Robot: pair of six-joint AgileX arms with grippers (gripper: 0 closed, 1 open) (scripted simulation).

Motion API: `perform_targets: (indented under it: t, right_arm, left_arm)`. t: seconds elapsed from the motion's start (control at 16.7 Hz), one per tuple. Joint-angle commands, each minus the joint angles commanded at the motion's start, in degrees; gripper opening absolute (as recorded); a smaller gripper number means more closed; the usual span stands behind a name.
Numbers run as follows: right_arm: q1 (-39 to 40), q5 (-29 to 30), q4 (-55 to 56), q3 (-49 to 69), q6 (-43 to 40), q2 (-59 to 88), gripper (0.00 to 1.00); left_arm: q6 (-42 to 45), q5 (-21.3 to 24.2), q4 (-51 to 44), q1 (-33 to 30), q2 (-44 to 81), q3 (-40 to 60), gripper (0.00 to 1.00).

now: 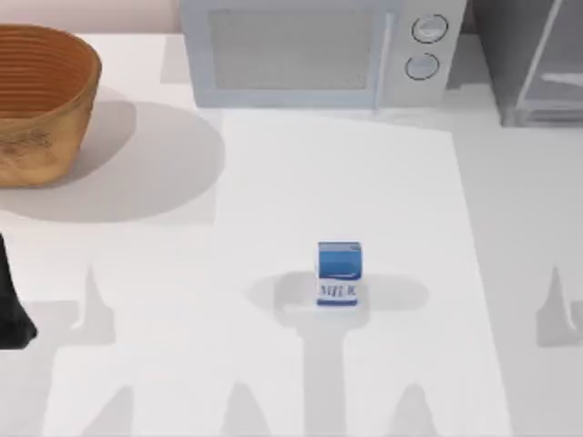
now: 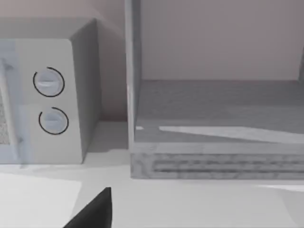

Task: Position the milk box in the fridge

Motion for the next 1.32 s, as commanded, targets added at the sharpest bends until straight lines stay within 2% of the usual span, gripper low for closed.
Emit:
perform_targets:
  t: [0.3, 0.48, 0.6, 0.9, 1.08, 1.32]
  right_arm:
    - [-2.6, 0.4, 1.0, 0.5, 0.1, 1.4, 1.00]
    - [-10.1, 1.9, 4.0, 1.8, 0.3, 5.3, 1.00]
    - [-18.0, 3.5, 6.9, 3.1, 0.4, 9.4, 1.00]
    - [-45.8, 9.5, 16.9, 7.5, 0.7, 23.4, 1.00]
    - [-67.4, 14.2, 24.4, 10.7, 0.7, 33.9, 1.00]
    - [-99.9, 21.4, 35.3, 15.3, 0.8, 49.6, 1.00]
  left_arm:
    - [0.0, 0.0, 0.0, 0.0, 0.0, 0.0, 1.00]
    - [0.0, 0.0, 0.0, 0.0, 0.0, 0.0, 1.00]
    - [0.0, 0.0, 0.0, 0.0, 0.0, 0.0, 1.00]
    - [0.0, 0.0, 0.0, 0.0, 0.0, 0.0, 1.00]
    - [0.0, 0.0, 0.0, 0.0, 0.0, 0.0, 1.00]
    - [0.0, 0.0, 0.0, 0.0, 0.0, 0.0, 1.00]
